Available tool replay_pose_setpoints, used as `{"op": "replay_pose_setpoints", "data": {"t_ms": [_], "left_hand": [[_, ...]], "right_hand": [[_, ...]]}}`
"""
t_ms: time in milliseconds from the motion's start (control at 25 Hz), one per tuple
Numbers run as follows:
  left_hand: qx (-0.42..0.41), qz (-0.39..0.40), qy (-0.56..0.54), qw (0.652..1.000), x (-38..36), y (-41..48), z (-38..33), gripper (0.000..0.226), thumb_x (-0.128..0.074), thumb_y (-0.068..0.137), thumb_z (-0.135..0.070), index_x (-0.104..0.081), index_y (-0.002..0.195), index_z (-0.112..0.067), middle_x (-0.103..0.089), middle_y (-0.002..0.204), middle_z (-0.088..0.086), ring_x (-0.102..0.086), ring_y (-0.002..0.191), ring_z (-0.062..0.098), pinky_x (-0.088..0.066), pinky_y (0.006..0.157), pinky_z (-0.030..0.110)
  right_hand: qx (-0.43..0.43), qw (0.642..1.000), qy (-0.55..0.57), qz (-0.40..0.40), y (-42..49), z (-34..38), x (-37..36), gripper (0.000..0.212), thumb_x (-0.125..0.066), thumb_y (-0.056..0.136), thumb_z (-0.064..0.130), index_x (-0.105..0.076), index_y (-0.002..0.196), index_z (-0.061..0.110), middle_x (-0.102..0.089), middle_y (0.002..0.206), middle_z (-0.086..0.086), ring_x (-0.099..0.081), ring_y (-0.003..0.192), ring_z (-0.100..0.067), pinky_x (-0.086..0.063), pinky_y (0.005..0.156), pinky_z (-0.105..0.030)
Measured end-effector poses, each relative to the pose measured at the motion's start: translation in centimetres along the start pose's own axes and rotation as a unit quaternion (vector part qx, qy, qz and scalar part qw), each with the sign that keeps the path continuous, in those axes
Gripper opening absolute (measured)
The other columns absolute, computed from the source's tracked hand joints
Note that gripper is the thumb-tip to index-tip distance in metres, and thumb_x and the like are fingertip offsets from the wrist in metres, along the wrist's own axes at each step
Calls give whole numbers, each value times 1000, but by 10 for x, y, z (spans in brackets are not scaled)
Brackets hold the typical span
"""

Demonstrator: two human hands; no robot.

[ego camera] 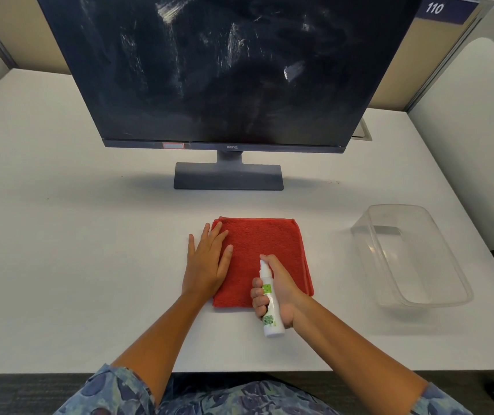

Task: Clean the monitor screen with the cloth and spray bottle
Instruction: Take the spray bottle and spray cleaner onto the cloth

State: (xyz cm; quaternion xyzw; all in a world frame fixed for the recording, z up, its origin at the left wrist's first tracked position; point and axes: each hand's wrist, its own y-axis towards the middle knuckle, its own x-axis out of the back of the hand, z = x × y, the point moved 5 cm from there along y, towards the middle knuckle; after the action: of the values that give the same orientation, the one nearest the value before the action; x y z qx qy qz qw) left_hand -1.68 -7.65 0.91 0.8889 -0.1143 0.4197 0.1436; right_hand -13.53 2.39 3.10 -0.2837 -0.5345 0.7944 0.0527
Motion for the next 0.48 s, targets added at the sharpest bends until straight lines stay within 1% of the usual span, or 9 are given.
{"op": "replay_pose_setpoints", "data": {"t_ms": [120,240,320,400,440,480], "left_hand": [[0,3,1,1000,0,0,-1,63,-15,91,-53,-42,136,-17,-29,152,3,-14,143,20,3,115,45],[-1,3,-3,1000,0,-1,-1,63,-16,91,-53,-42,136,-17,-29,152,4,-14,143,20,3,115,46],[-3,4,-2,1000,0,-1,-1,63,-16,91,-52,-42,136,-17,-29,152,4,-14,143,20,3,115,46],[-4,3,0,1000,1,-2,-2,62,-16,91,-52,-42,135,-17,-29,152,4,-13,143,19,3,115,46],[-4,3,-1,1000,1,-2,-3,62,-16,91,-52,-43,135,-17,-29,152,4,-13,143,19,3,115,46],[-4,3,-2,1000,1,-2,-3,62,-16,91,-52,-43,135,-17,-29,152,4,-13,143,19,3,115,46]], "right_hand": [[12,1000,-1,-21,-6,-9,11,50,-53,75,56,-43,47,16,-42,42,1,-34,31,-10,-29,36,-15],[20,999,5,-27,-10,-13,15,47,-53,76,53,-43,48,16,-42,42,0,-34,31,-10,-30,37,-15],[34,999,7,-37,-13,-12,19,52,-53,77,58,-44,48,16,-43,44,0,-36,32,-10,-32,38,-16],[72,996,-12,-50,-16,-6,23,59,-53,78,66,-46,49,15,-44,47,-2,-38,35,-13,-35,40,-18],[104,993,-30,-56,-20,1,26,59,-52,79,67,-47,51,16,-45,48,-3,-40,36,-14,-36,42,-20],[145,987,-44,-60,-25,9,28,54,-54,79,63,-48,53,16,-46,50,-4,-42,37,-16,-38,43,-21]]}}
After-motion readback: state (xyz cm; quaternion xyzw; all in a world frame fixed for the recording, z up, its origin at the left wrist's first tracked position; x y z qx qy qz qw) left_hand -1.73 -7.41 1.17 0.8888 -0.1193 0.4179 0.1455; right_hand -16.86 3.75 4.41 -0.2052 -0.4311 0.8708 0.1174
